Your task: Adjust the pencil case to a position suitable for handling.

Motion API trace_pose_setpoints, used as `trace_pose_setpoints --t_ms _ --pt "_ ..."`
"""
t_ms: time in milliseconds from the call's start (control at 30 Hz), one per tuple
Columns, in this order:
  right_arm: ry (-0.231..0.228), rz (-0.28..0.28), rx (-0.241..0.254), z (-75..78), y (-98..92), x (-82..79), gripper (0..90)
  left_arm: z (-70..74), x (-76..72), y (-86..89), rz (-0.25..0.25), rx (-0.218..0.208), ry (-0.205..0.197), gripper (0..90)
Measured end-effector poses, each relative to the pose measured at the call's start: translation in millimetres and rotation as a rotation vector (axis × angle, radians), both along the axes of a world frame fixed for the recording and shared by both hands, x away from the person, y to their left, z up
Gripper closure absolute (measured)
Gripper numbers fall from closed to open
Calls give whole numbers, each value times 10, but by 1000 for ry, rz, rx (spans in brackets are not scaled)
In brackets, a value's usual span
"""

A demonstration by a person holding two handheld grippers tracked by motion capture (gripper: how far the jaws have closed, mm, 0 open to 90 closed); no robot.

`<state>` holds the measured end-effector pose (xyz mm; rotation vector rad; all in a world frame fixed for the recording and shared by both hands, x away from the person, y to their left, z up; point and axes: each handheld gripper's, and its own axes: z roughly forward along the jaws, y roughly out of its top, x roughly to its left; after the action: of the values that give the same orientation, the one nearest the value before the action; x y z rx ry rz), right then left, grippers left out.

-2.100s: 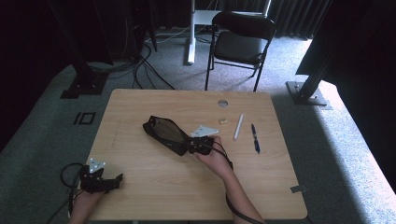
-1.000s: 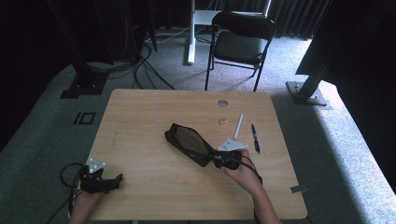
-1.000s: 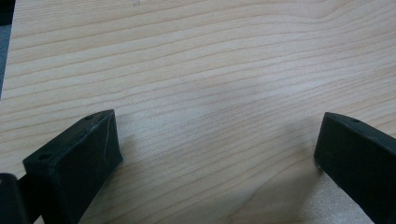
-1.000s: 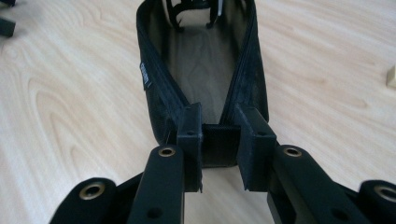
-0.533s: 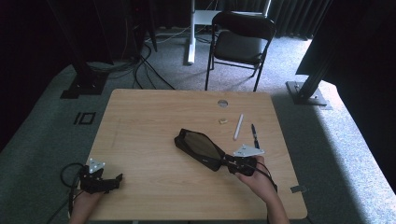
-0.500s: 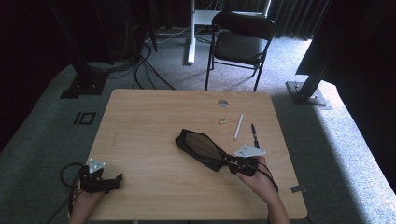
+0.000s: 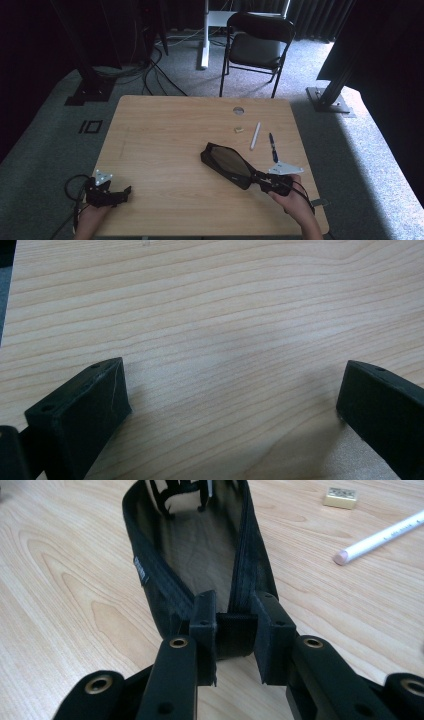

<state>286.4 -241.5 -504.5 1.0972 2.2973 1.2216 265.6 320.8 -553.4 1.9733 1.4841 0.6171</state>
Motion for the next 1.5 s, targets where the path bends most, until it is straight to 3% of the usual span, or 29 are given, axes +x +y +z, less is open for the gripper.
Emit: trace_pose_setpoints --t_ms 300,633,700,1000,1033,1100,1500 --pt "10 -12 -12 2 -186 -94 731 0 0 0 0 0 0 6" --pt "19 -29 9 -7 -377 -192 730 0 0 0 0 0 0 6" --pt "42 -21 31 -13 -407 -206 700 0 0 0 0 0 0 6" --pt "25 -42 63 -37 -413 -176 593 0 0 0 0 0 0 6" --pt "15 -47 98 -34 -424 -162 569 0 0 0 0 0 0 6" --pt "5 -55 115 -23 -429 -149 536 0 0 0 0 0 0 6" --pt "-32 -81 133 36 -396 -67 468 0 0 0 0 0 0 6"
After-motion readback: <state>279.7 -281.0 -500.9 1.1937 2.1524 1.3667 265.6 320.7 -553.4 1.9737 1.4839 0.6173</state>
